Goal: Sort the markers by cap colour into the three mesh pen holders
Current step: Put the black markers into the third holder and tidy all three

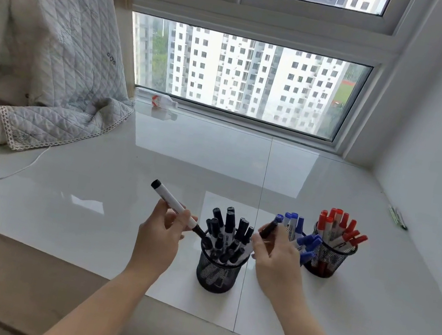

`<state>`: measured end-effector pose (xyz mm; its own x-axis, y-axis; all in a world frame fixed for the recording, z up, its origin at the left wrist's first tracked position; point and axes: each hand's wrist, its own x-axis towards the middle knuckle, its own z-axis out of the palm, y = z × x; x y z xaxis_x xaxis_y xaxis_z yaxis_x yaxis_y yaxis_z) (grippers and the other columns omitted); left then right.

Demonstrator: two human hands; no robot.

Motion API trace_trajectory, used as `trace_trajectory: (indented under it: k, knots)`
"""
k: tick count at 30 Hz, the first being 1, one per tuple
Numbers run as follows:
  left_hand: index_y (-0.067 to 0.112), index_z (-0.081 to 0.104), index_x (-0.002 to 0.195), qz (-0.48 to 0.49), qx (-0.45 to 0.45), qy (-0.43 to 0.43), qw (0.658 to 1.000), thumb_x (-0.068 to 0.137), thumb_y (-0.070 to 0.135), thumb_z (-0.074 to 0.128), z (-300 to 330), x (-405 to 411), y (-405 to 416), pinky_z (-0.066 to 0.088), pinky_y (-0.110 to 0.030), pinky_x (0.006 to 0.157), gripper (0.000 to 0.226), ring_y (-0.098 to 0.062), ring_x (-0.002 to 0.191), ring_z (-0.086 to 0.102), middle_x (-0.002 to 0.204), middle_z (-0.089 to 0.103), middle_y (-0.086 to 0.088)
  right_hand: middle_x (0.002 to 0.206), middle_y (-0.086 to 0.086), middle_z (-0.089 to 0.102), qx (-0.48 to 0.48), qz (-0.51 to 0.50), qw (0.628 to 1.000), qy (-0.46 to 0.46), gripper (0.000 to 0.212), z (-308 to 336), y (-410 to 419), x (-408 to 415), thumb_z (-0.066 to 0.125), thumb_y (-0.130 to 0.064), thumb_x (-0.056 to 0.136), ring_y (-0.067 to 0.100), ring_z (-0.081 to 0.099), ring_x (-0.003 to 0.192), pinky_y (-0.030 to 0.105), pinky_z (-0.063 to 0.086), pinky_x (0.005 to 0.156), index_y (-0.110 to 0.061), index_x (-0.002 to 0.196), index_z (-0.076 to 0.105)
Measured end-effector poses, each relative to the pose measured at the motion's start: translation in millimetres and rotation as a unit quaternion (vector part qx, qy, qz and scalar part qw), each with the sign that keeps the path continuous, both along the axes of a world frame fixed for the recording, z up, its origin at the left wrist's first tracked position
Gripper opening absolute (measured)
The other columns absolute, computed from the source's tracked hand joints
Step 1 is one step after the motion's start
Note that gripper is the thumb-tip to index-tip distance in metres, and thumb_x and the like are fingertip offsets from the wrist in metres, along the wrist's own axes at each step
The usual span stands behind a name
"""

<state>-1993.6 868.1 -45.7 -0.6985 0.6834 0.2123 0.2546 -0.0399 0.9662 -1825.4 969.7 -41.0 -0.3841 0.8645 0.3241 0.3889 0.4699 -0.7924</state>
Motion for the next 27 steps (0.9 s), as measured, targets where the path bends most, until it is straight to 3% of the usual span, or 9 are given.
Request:
trace_trajectory:
  k: [3,6,12,15,18,22,24,27]
  knots:
    - [0.037,0.049,0.083,0.004,-0.002,0.001,1.0,0.093,0.036,0.047,-2,1,1,0.051,-0.027,0.069,0.011,-0.002,0.082,0.067,0.08,0.072,0.016,0.073,-0.005,0.06,0.007,0.01,1.0,0.005,0.007,-3,0,0,0.06,-0.018,0.087,0.002,0.056,0.069,0.011,0.04,0.06,-0.016,0.082,0.056]
    - [0.033,0.054,0.083,0.009,-0.027,0.034,0.999,0.091,0.037,0.05,-4,2,1,0.054,-0.039,0.074,0.01,-0.008,0.08,0.065,0.08,0.071,0.012,0.074,-0.006,0.06,0.005,0.017,1.0,0.008,0.008,-7,-1,1,0.064,-0.016,0.085,0.001,0.057,0.069,0.011,0.041,0.059,-0.019,0.083,0.057]
    - [0.031,0.058,0.083,0.022,-0.018,0.057,0.998,0.089,0.035,0.054,-5,1,1,0.053,-0.048,0.081,0.008,-0.014,0.083,0.064,0.082,0.069,0.004,0.073,-0.01,0.054,0.035,0.013,0.998,0.05,0.044,-23,-10,2,0.066,-0.01,0.082,-0.001,0.058,0.074,0.008,0.045,0.061,-0.038,0.106,0.041]
    - [0.035,0.057,0.084,0.039,-0.004,0.057,0.998,0.09,0.031,0.054,-3,0,2,0.053,-0.045,0.081,0.008,-0.007,0.08,0.064,0.079,0.07,0.01,0.079,-0.015,0.057,0.091,0.016,0.995,0.022,0.034,-35,-15,-1,0.065,-0.004,0.08,0.004,0.058,0.073,0.012,0.046,0.064,-0.027,0.103,0.054]
    - [0.035,0.055,0.086,0.04,0.016,0.044,0.998,0.09,0.032,0.054,-1,1,4,0.053,-0.037,0.078,0.005,-0.003,0.08,0.064,0.079,0.069,0.018,0.09,-0.02,0.051,0.141,0.02,0.99,0.011,0.034,-44,-21,-3,0.066,0.0,0.076,0.006,0.049,0.085,0.022,0.045,0.072,-0.018,0.105,0.059]
    - [0.033,0.054,0.086,0.053,0.073,0.012,0.996,0.082,0.045,0.052,4,5,2,0.05,-0.026,0.07,0.012,-0.006,0.082,0.066,0.079,0.07,0.015,0.117,-0.024,0.044,0.044,0.019,0.994,0.097,0.062,-49,-27,-4,0.07,-0.008,0.074,0.001,0.044,0.109,0.013,0.039,0.088,-0.038,0.119,0.039]
    - [0.033,0.054,0.086,0.059,0.095,0.001,0.994,0.082,0.043,0.052,4,7,0,0.049,-0.027,0.069,0.011,-0.009,0.081,0.065,0.078,0.071,0.012,0.125,-0.025,0.039,-0.029,0.039,0.994,0.097,0.076,-51,-27,-5,0.075,-0.015,0.072,-0.006,0.038,0.119,0.008,0.033,0.095,-0.042,0.125,0.028]
    - [0.03,0.055,0.085,0.071,0.103,-0.017,0.992,0.088,0.031,0.054,0,8,-4,0.048,-0.033,0.071,0.004,-0.009,0.078,0.063,0.075,0.07,0.01,0.122,-0.042,0.035,-0.166,0.091,0.979,0.073,0.097,-52,-21,-8,0.081,-0.027,0.065,-0.021,0.037,0.113,0.012,0.03,0.097,-0.044,0.135,0.016]
